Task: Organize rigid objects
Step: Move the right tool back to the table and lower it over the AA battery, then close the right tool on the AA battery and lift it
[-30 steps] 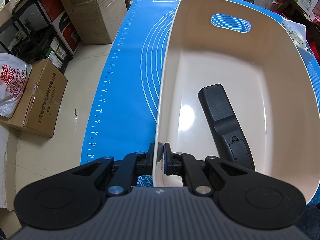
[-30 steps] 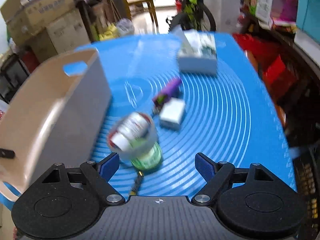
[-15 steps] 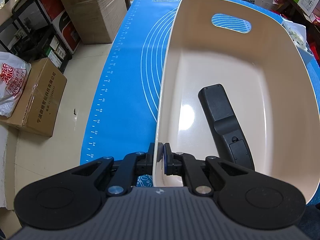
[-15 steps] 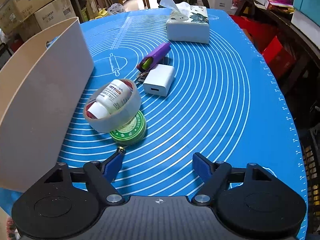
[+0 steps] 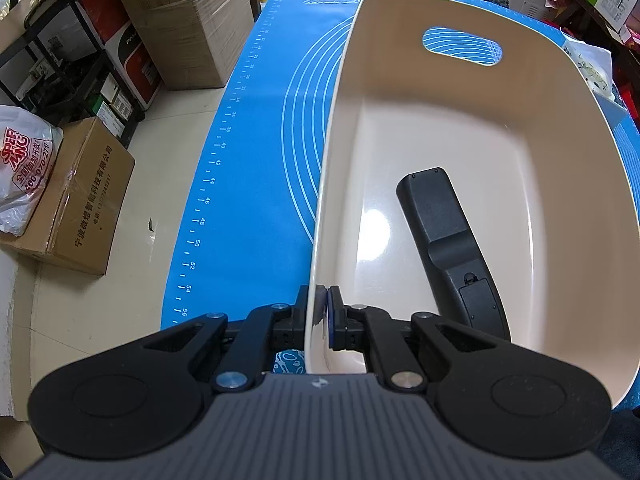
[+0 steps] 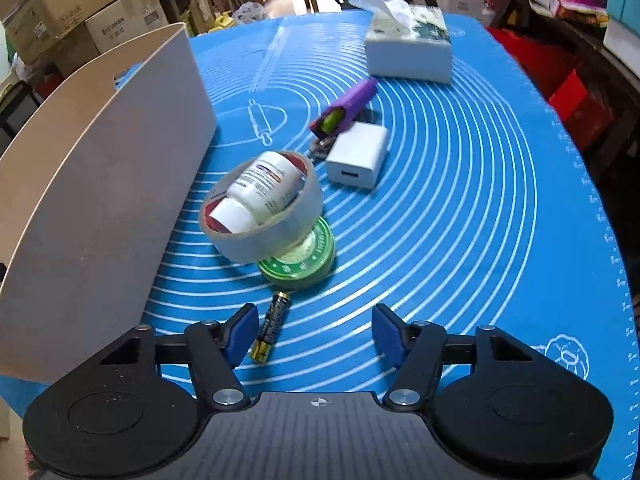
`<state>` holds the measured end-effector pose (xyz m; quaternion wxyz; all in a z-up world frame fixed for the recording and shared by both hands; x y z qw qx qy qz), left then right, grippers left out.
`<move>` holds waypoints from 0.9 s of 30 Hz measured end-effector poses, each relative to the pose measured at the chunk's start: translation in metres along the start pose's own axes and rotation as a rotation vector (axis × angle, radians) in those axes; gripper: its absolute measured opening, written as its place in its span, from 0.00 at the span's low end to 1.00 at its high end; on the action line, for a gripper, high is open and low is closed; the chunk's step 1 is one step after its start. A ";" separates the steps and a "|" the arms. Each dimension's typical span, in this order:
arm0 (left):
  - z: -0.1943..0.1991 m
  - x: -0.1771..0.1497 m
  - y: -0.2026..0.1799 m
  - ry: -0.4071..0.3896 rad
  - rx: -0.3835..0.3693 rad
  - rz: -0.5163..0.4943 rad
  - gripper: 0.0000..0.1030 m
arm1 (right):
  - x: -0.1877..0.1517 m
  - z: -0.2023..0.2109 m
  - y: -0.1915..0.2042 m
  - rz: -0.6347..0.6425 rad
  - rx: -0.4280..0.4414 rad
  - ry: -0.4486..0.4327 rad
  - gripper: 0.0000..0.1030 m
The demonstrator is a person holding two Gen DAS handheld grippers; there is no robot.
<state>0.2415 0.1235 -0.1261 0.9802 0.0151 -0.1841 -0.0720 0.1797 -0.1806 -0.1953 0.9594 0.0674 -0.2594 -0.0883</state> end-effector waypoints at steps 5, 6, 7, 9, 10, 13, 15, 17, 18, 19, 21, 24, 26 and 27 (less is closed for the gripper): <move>0.000 0.000 0.000 0.000 0.000 0.000 0.09 | -0.001 -0.002 0.010 0.059 -0.039 0.001 0.55; 0.000 0.000 0.000 0.000 0.000 0.000 0.09 | -0.002 -0.001 0.012 0.066 -0.038 -0.002 0.49; 0.000 0.000 0.000 0.000 0.000 0.000 0.09 | -0.002 0.000 0.014 0.071 -0.035 -0.004 0.44; 0.000 0.000 0.000 0.000 0.000 0.000 0.09 | -0.003 0.001 0.020 0.093 -0.024 -0.008 0.23; 0.000 0.000 0.000 0.000 0.000 0.000 0.09 | -0.004 0.002 0.025 0.106 -0.015 -0.012 0.22; 0.000 0.000 0.000 0.000 0.000 -0.001 0.09 | -0.007 0.003 0.032 0.149 -0.037 -0.027 0.21; 0.000 0.000 0.000 0.000 0.000 -0.001 0.09 | -0.007 0.005 0.029 0.131 -0.027 -0.033 0.19; 0.000 0.000 0.000 0.000 0.001 -0.003 0.09 | -0.006 0.007 0.026 0.117 -0.020 -0.032 0.10; 0.000 0.000 0.000 0.000 0.002 -0.004 0.09 | -0.005 0.009 0.025 0.108 -0.013 -0.042 0.10; 0.000 0.000 0.000 -0.001 0.002 -0.006 0.09 | -0.003 0.013 0.025 0.103 -0.007 -0.053 0.10; 0.000 0.000 0.000 0.000 0.001 -0.004 0.09 | -0.002 0.018 0.024 0.093 0.008 -0.060 0.10; 0.000 0.000 0.000 -0.001 0.002 -0.004 0.09 | 0.001 0.023 0.024 0.090 0.016 -0.070 0.10; 0.000 0.000 0.000 0.000 0.002 -0.004 0.09 | 0.002 0.024 0.022 0.082 0.018 -0.076 0.10; 0.000 0.000 0.000 0.000 0.002 -0.005 0.09 | 0.002 0.025 0.021 0.077 0.021 -0.081 0.10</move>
Point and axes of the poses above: each gripper's, at about its wrist camera, not at the fingertips, and z roughly against the way its jaws point, y to its left, x to its top, the point moved 5 cm from there along -z, roughly the way its jaws point, and after that the axes turned 1 degree about -z, right-handed, at the moved point
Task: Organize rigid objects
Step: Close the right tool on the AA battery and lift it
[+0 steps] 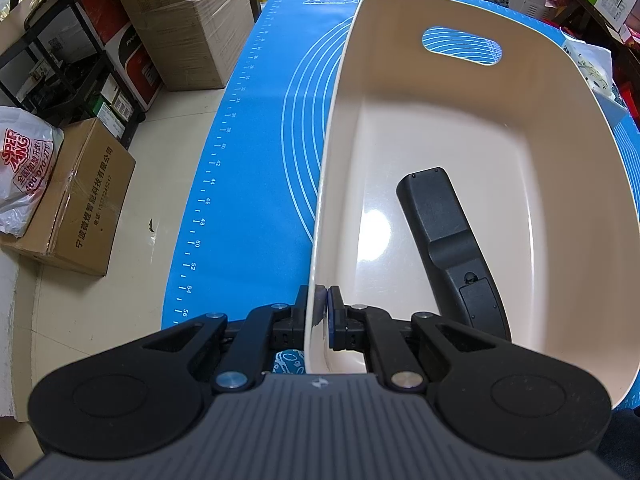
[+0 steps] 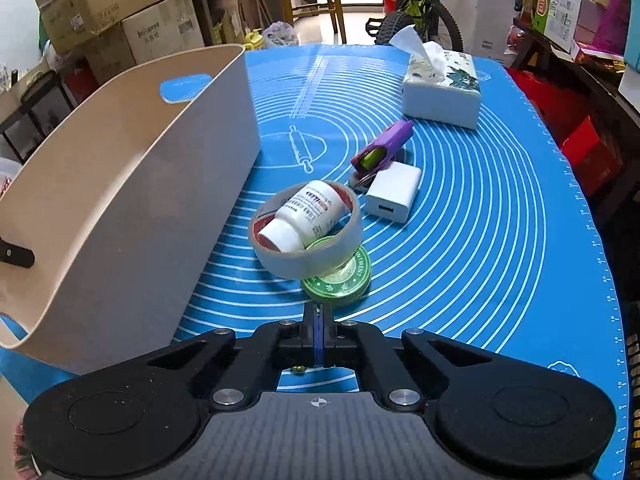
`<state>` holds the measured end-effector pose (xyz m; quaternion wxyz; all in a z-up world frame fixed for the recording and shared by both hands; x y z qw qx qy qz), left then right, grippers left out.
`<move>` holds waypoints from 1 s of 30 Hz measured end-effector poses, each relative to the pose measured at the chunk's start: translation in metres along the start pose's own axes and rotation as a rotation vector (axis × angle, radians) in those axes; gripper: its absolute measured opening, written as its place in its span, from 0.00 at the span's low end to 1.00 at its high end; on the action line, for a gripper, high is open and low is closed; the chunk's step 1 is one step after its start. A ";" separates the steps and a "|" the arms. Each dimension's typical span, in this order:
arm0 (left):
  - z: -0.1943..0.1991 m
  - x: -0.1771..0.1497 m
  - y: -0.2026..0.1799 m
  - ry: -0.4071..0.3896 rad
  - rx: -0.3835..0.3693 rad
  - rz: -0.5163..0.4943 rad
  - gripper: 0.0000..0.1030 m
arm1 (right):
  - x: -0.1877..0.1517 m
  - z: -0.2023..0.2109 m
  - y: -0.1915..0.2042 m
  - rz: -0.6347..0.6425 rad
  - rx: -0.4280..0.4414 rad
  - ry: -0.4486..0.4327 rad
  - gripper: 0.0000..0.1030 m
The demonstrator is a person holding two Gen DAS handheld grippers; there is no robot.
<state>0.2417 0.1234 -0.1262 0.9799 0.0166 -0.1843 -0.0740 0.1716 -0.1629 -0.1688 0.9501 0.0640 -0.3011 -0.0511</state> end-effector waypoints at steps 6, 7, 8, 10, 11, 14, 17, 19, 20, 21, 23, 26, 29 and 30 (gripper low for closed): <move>0.000 0.000 0.000 0.000 -0.001 0.002 0.09 | 0.004 0.009 -0.007 -0.012 0.004 -0.025 0.10; 0.000 0.000 0.000 -0.001 -0.001 0.003 0.09 | 0.004 0.008 -0.009 -0.020 0.005 -0.021 0.10; 0.000 0.000 0.000 -0.001 -0.001 0.002 0.09 | 0.004 0.008 -0.010 -0.029 0.011 -0.017 0.10; 0.000 0.000 0.000 0.000 -0.001 0.002 0.09 | 0.002 0.002 -0.011 -0.053 0.036 0.011 0.11; 0.000 0.000 0.001 0.000 -0.001 0.002 0.09 | 0.000 -0.001 -0.011 -0.062 0.045 0.023 0.11; 0.000 0.000 0.000 0.001 -0.001 0.001 0.09 | -0.006 -0.012 -0.008 -0.084 0.059 0.072 0.12; 0.000 0.000 0.000 0.000 -0.001 0.002 0.09 | -0.009 -0.018 -0.006 -0.076 0.049 0.085 0.15; 0.000 0.000 0.001 0.000 -0.001 0.002 0.09 | -0.008 -0.018 -0.007 -0.084 0.049 0.084 0.16; 0.000 0.000 0.001 0.000 -0.001 0.002 0.09 | -0.008 -0.018 -0.007 -0.088 0.052 0.087 0.16; 0.000 0.000 0.000 0.000 -0.001 0.002 0.09 | -0.007 -0.018 -0.007 -0.088 0.051 0.087 0.17; 0.000 0.000 0.001 0.000 -0.001 0.002 0.09 | -0.006 -0.018 -0.008 -0.087 0.048 0.086 0.17; 0.000 0.000 0.001 0.000 -0.001 0.002 0.09 | -0.004 -0.018 -0.006 -0.088 0.062 0.074 0.18; 0.000 0.000 0.001 0.000 0.000 0.001 0.09 | -0.004 -0.019 -0.002 -0.055 0.052 0.069 0.24; 0.000 0.000 0.001 0.000 -0.001 0.002 0.09 | -0.004 -0.021 0.000 -0.042 0.046 0.075 0.25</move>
Point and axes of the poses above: each gripper's, at about its wrist camera, not at the fingertips, and z roughly against the way its jaws point, y to its left, x to its top, the point moved 5 cm from there along -z, roughly the way its jaws point, and after that the axes turned 1 degree about -z, right-handed, at the moved point
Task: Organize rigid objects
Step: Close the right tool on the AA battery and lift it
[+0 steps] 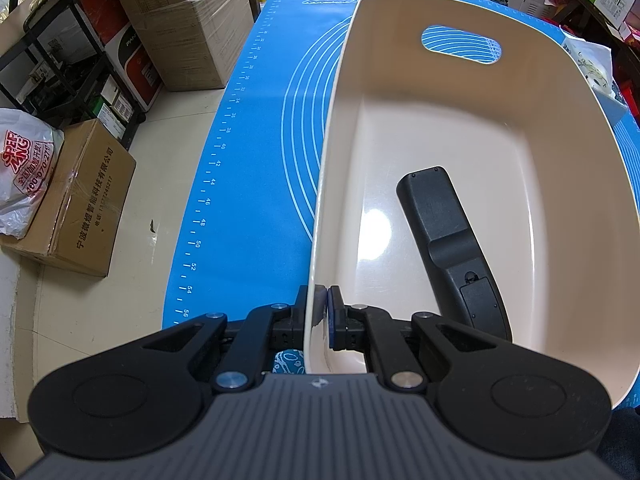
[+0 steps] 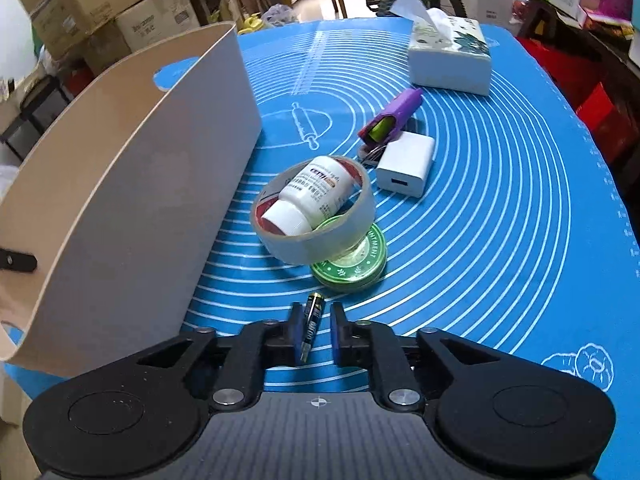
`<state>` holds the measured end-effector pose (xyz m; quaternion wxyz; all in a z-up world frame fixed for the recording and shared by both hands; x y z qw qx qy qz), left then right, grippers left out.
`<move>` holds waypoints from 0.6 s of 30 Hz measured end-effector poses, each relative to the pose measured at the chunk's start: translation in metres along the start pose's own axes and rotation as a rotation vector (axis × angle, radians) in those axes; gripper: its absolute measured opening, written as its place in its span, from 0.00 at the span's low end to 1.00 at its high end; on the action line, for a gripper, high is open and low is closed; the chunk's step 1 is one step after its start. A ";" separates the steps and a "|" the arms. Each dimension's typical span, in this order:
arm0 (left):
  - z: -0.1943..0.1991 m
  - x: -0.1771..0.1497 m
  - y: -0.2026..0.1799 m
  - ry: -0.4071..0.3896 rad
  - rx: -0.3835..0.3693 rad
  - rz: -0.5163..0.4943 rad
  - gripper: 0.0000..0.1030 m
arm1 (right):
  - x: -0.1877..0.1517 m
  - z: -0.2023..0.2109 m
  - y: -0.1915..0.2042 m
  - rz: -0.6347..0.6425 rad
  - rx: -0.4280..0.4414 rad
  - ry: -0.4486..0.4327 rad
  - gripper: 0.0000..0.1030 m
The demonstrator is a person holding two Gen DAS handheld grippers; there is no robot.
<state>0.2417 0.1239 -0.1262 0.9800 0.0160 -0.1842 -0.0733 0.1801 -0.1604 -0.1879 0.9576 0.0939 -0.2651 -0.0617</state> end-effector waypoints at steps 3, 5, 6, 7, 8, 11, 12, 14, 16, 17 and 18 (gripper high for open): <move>0.000 0.000 0.000 0.000 0.000 0.000 0.09 | -0.002 -0.004 0.002 0.008 -0.010 0.006 0.34; 0.000 0.000 0.000 0.000 0.000 0.000 0.09 | -0.001 -0.005 0.002 0.013 -0.014 0.011 0.36; 0.000 0.000 0.000 0.000 0.000 0.000 0.09 | -0.001 -0.006 0.002 0.015 -0.017 0.014 0.37; 0.000 0.000 0.000 0.000 0.000 0.000 0.09 | -0.001 -0.006 0.002 0.018 -0.018 0.015 0.37; 0.000 0.000 0.000 0.000 0.000 0.001 0.09 | -0.001 -0.006 0.002 0.021 -0.020 0.016 0.37; 0.000 0.000 0.000 0.000 0.001 0.000 0.09 | -0.001 -0.006 0.004 0.029 -0.028 0.017 0.37; 0.000 0.000 0.000 0.000 0.000 0.000 0.09 | -0.002 -0.006 0.004 0.032 -0.030 0.016 0.38; 0.000 0.000 0.000 0.000 0.000 0.000 0.09 | -0.002 -0.005 0.005 0.034 -0.022 0.010 0.23; 0.000 0.000 0.000 0.000 0.000 -0.001 0.09 | -0.003 -0.005 0.006 0.024 -0.002 0.006 0.20; 0.000 0.000 0.000 0.000 0.000 -0.001 0.09 | -0.004 -0.004 0.006 0.023 -0.004 0.003 0.19; 0.000 0.000 0.000 0.000 0.001 -0.001 0.09 | -0.004 -0.004 0.006 0.020 -0.005 0.000 0.19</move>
Point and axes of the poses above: each gripper's, at about its wrist camera, not at the fingertips, and z roughly against the way its jaws point, y to its left, x to its top, the point moved 5 cm from there along -z, roughly the way its jaws point, and after that the axes turned 1 degree about -z, right-handed, at the moved point
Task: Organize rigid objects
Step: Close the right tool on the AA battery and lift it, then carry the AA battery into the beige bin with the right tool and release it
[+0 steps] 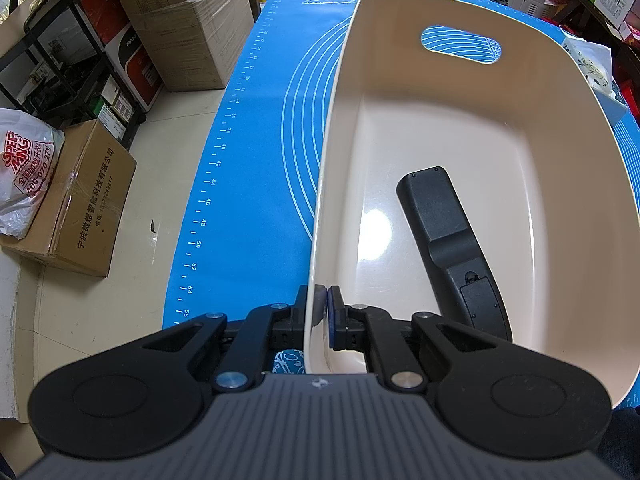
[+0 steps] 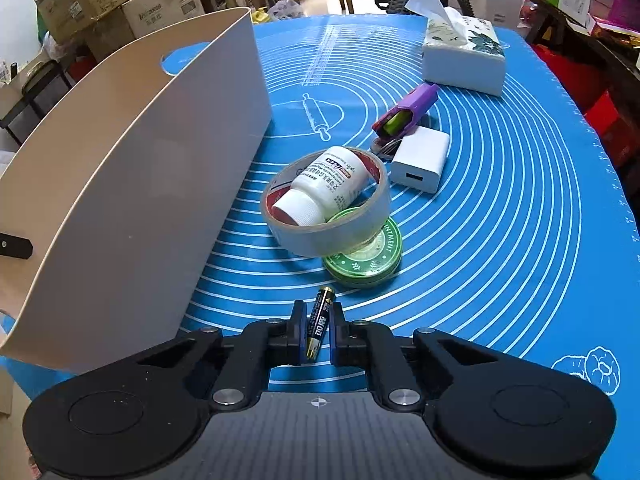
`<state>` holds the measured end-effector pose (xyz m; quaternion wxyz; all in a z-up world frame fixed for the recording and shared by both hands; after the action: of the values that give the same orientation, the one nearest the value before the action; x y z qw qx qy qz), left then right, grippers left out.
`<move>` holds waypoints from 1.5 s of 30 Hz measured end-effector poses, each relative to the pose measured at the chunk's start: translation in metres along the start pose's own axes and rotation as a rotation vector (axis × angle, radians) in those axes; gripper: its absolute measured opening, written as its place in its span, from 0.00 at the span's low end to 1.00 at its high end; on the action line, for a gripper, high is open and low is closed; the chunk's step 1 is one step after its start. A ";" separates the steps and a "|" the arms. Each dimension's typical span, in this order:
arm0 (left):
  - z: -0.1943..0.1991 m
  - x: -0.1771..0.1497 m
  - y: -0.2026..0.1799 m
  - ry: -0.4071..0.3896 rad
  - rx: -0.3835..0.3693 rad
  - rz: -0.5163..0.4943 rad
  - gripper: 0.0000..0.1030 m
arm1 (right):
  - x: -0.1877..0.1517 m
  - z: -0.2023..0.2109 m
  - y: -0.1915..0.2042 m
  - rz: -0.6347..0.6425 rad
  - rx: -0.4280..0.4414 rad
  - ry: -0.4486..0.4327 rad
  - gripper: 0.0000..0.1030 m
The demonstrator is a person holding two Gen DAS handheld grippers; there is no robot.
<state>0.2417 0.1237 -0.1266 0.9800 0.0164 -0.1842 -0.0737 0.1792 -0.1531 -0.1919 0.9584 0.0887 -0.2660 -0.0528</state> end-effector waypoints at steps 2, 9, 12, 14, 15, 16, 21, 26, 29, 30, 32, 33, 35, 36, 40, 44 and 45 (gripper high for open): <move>0.000 0.000 0.000 0.000 -0.001 0.002 0.09 | 0.000 0.001 -0.001 -0.016 0.007 -0.005 0.17; 0.000 0.000 0.000 0.000 0.000 0.001 0.09 | -0.001 0.007 0.001 0.009 -0.010 -0.029 0.16; 0.000 0.000 0.000 0.001 0.000 0.000 0.09 | 0.001 0.009 0.002 0.011 -0.006 -0.039 0.16; 0.000 0.000 0.000 0.001 0.000 0.000 0.09 | 0.002 0.013 0.003 0.014 -0.003 -0.048 0.16; 0.000 0.000 0.000 0.000 0.000 0.000 0.09 | 0.003 0.015 0.003 0.014 -0.001 -0.053 0.16; 0.000 0.000 0.000 0.000 0.000 0.000 0.09 | 0.004 0.017 0.004 0.015 0.002 -0.059 0.17; 0.000 0.000 0.000 0.000 -0.001 0.001 0.09 | 0.010 0.033 0.007 0.016 0.019 -0.097 0.16; 0.000 0.000 0.000 0.000 0.001 0.000 0.09 | 0.025 0.058 0.011 0.001 0.044 -0.167 0.17; 0.000 0.000 0.000 0.000 0.001 0.000 0.09 | 0.038 0.076 0.016 0.007 0.058 -0.231 0.17; 0.000 0.000 0.000 0.000 0.001 0.000 0.09 | 0.044 0.084 0.019 0.008 0.069 -0.258 0.17; 0.000 0.000 0.000 0.000 0.002 -0.001 0.09 | 0.053 0.095 0.025 0.013 0.086 -0.294 0.17; 0.000 0.000 0.000 0.000 0.002 -0.001 0.09 | 0.059 0.099 0.028 0.014 0.099 -0.312 0.17; 0.000 0.000 0.000 0.000 0.002 -0.001 0.09 | 0.068 0.105 0.038 0.024 0.127 -0.333 0.17; 0.000 0.000 0.000 0.000 0.002 -0.002 0.09 | 0.072 0.107 0.043 0.035 0.140 -0.340 0.17; 0.001 0.000 0.001 -0.001 0.003 -0.006 0.09 | 0.085 0.102 0.073 0.099 0.192 -0.324 0.17; 0.001 0.000 0.001 -0.001 0.002 -0.005 0.09 | 0.089 0.085 0.107 0.190 0.214 -0.273 0.17; 0.001 0.000 0.001 -0.001 0.002 -0.006 0.09 | 0.089 0.077 0.116 0.221 0.216 -0.246 0.17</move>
<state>0.2416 0.1244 -0.1255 0.9797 0.0181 -0.1846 -0.0762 0.2213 -0.0635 -0.0594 0.9035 0.1541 -0.3935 0.0709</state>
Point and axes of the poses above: each gripper's, at about its wrist camera, not at the fingertips, and z roughly against the way its jaws point, y to its left, x to its top, the point moved 5 cm from there along -z, roughly the way its jaws point, and after that the axes turned 1 degree about -z, right-handed, at the moved point
